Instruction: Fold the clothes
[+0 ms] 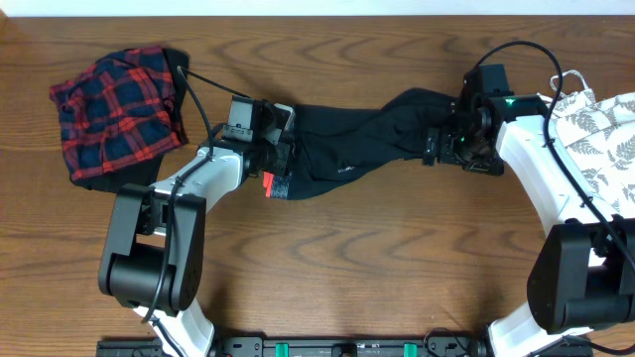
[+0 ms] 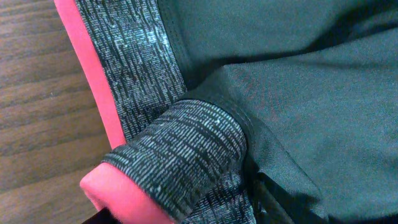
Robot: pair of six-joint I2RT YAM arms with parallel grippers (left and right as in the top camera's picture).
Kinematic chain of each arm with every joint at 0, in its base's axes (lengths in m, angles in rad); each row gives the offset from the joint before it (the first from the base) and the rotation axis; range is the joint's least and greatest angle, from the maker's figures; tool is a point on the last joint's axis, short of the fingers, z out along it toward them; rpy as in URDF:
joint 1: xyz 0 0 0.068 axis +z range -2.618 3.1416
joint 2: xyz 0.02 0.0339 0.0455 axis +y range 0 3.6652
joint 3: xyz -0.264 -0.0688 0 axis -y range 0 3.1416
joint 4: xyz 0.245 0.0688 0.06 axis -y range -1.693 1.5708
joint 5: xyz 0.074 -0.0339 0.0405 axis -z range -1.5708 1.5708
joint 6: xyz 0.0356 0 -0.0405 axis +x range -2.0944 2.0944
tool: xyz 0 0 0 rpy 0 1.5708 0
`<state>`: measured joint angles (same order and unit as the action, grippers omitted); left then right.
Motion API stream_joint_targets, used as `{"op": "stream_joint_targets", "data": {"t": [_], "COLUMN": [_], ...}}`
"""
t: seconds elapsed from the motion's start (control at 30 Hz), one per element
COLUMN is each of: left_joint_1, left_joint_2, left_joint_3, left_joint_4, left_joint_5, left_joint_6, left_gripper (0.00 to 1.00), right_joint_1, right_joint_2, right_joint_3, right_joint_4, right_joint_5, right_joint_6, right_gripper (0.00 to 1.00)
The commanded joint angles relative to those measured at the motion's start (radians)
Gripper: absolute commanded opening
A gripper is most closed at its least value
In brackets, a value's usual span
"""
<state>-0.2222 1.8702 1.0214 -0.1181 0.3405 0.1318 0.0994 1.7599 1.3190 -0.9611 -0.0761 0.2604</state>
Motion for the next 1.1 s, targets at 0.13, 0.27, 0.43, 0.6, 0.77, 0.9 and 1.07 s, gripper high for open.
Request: {"op": "stream_joint_targets", "data": {"t": [0.13, 0.27, 0.43, 0.6, 0.77, 0.9, 1.07], "left_joint_1": [0.006, 0.006, 0.009, 0.01, 0.01, 0.01, 0.01], "left_joint_2": [-0.024, -0.103, -0.24, -0.354, -0.407, -0.424, -0.426], "left_joint_3": [-0.005, -0.005, -0.005, -0.005, -0.005, -0.005, -0.005], "left_joint_4": [-0.008, -0.031, -0.109, -0.144, -0.157, -0.145, -0.147], "left_joint_5": [0.116, 0.15, 0.148, 0.146, 0.145, 0.134, 0.032], "left_joint_6": [0.007, -0.013, -0.023, -0.076, -0.089, -0.121, -0.138], "left_gripper": [0.33, 0.07, 0.06, 0.06, 0.06, 0.06, 0.06], "right_joint_1": [-0.001, -0.005, -0.031, -0.093, -0.182, -0.225, -0.229], "right_joint_2": [-0.019, -0.019, -0.019, -0.019, -0.013, 0.021, 0.104], "right_joint_3": [0.007, 0.007, 0.007, 0.007, 0.007, 0.004, -0.028], "right_joint_4": [0.003, 0.015, 0.011, 0.039, 0.05, 0.023, 0.036], "right_joint_5": [-0.006, 0.031, -0.084, -0.142, -0.228, -0.324, -0.375], "right_joint_6": [0.016, 0.016, -0.006, -0.007, -0.056, -0.087, -0.098], "right_gripper": [0.99, 0.99, 0.96, 0.96, 0.96, 0.96, 0.97]}}
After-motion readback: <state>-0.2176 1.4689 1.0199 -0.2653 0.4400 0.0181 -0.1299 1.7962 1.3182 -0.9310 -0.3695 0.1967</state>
